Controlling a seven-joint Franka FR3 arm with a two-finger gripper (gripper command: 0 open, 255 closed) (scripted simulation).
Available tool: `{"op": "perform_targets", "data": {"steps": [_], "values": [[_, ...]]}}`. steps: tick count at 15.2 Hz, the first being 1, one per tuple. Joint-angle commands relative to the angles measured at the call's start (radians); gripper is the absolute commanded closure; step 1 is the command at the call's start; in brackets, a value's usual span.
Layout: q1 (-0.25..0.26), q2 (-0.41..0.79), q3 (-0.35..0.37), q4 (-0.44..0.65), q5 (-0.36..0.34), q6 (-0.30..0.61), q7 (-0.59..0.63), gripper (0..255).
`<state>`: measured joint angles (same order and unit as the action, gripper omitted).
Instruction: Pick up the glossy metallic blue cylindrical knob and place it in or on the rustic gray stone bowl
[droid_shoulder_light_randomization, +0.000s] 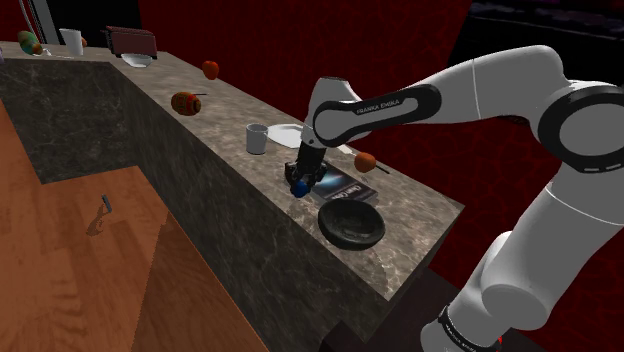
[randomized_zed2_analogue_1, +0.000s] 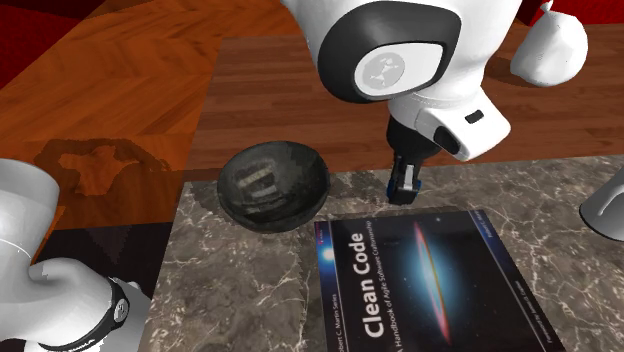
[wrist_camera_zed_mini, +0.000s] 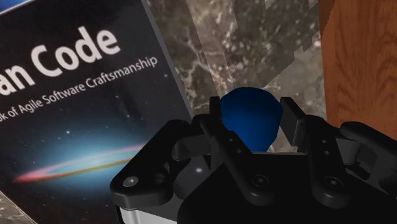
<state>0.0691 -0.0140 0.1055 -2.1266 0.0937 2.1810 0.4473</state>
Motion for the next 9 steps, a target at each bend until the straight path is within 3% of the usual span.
{"op": "perform_targets", "data": {"steps": [1, 9], "values": [[0.0, -0.009, 0.0, 0.015, 0.0, -0.025, 0.002, 255], [-0.001, -0.042, -0.002, 0.088, -0.002, -0.13, 0.009, 255]]}}
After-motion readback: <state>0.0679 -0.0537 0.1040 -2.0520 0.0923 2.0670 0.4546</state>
